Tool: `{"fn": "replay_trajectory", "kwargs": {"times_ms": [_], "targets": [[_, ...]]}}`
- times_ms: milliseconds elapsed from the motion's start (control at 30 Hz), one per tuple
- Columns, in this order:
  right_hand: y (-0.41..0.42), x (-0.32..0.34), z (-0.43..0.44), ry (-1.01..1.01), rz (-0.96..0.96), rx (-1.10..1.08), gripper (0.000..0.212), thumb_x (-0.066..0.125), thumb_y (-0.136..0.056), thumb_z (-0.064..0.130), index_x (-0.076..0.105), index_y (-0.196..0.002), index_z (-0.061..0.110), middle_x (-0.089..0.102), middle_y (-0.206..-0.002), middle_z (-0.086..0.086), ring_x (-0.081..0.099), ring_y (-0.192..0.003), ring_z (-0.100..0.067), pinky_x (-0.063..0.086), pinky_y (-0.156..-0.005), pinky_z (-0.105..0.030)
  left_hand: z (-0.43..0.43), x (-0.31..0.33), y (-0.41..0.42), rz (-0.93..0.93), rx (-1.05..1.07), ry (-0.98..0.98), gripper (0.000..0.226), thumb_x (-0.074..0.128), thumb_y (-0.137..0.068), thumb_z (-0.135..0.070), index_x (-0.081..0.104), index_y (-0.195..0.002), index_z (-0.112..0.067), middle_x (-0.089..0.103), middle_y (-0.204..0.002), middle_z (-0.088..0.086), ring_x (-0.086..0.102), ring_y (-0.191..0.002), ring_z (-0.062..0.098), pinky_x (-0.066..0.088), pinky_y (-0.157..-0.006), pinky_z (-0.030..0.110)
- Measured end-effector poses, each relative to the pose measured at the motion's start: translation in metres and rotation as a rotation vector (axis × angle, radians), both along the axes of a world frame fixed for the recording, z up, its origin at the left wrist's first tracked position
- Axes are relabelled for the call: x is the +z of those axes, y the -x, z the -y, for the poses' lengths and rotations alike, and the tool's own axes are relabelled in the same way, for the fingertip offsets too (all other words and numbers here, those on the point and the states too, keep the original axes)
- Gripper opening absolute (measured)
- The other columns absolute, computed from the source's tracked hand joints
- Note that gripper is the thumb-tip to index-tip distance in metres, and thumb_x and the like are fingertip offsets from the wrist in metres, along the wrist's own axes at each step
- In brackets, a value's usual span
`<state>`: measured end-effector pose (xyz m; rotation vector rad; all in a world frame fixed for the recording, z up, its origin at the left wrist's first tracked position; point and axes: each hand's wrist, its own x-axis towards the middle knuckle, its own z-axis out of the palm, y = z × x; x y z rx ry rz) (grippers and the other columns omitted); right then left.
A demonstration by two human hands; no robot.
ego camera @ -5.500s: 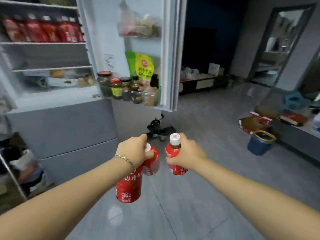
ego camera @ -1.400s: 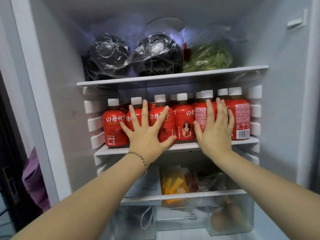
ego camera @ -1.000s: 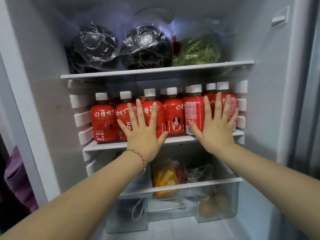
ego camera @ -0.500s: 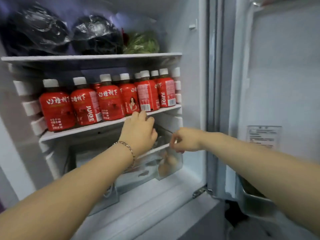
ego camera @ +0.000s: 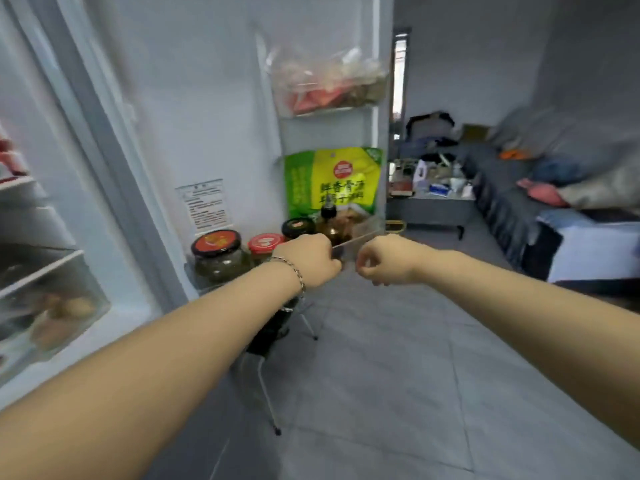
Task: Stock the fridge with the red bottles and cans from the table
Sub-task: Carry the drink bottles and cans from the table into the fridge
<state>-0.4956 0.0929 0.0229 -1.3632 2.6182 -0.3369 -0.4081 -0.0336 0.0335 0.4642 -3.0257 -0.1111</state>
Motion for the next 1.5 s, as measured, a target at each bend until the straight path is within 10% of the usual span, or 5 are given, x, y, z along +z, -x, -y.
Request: {"fn": "replay_trajectory", "kwargs": {"times_ms": [300, 500, 667, 1033, 1500], "targets": [[0.117, -0.05, -0.297, -0.054, 0.091, -0.531, 0.019, 0.052, -0.09, 0.021, 0.067, -0.1, 0.015, 0.063, -0.07, 0.006, 0.053, -0.055, -0.001, 0.048, -0.061, -0.021, -0.268, -0.053, 0.178, 0.117, -0.442, -0.023, 0.029, 0.045, -0.093, -0.036, 0.059, -0.107, -0.014, 0.061, -0.114, 0.009, 0.057, -0.104, 0.028, 0.044, -0.08, 0.032], [0.185, -0.075, -0.485, -0.052, 0.116, -0.842, 0.023, 0.05, -0.09, 0.022, 0.067, -0.103, 0.014, 0.066, -0.1, -0.005, 0.061, -0.095, -0.021, 0.051, -0.087, -0.034, -0.435, -0.075, 0.283, 0.146, -0.631, -0.106, 0.028, 0.045, -0.092, -0.03, 0.058, -0.112, -0.014, 0.059, -0.117, 0.008, 0.056, -0.105, 0.027, 0.041, -0.077, 0.029], [0.228, -0.089, -0.621, 0.027, 0.206, -1.069, 0.026, 0.046, -0.091, 0.014, 0.067, -0.102, 0.004, 0.07, -0.095, -0.011, 0.062, -0.082, -0.02, 0.052, -0.085, -0.033, -0.569, -0.088, 0.361, 0.137, -0.781, -0.179, 0.024, 0.045, -0.091, -0.027, 0.058, -0.109, -0.017, 0.06, -0.116, 0.005, 0.057, -0.104, 0.026, 0.042, -0.075, 0.029], [0.347, -0.115, -0.827, 0.072, 0.223, -1.476, 0.024, 0.046, -0.092, 0.02, 0.063, -0.109, 0.016, 0.064, -0.11, -0.005, 0.061, -0.1, -0.023, 0.051, -0.088, -0.033, -0.815, -0.112, 0.545, 0.151, -1.185, -0.187, 0.016, 0.045, -0.092, -0.027, 0.057, -0.1, -0.02, 0.063, -0.093, 0.0, 0.06, -0.083, 0.018, 0.049, -0.068, 0.031], [0.45, -0.161, -1.093, 0.085, 0.17, -1.937, 0.024, 0.044, -0.092, 0.02, 0.061, -0.108, 0.018, 0.064, -0.111, -0.003, 0.062, -0.097, -0.023, 0.053, -0.081, -0.034, -1.118, -0.163, 0.695, 0.248, -1.391, -0.236, 0.04, 0.048, -0.094, -0.031, 0.042, -0.133, -0.022, 0.047, -0.131, 0.002, 0.052, -0.113, 0.019, 0.048, -0.087, 0.031]]}}
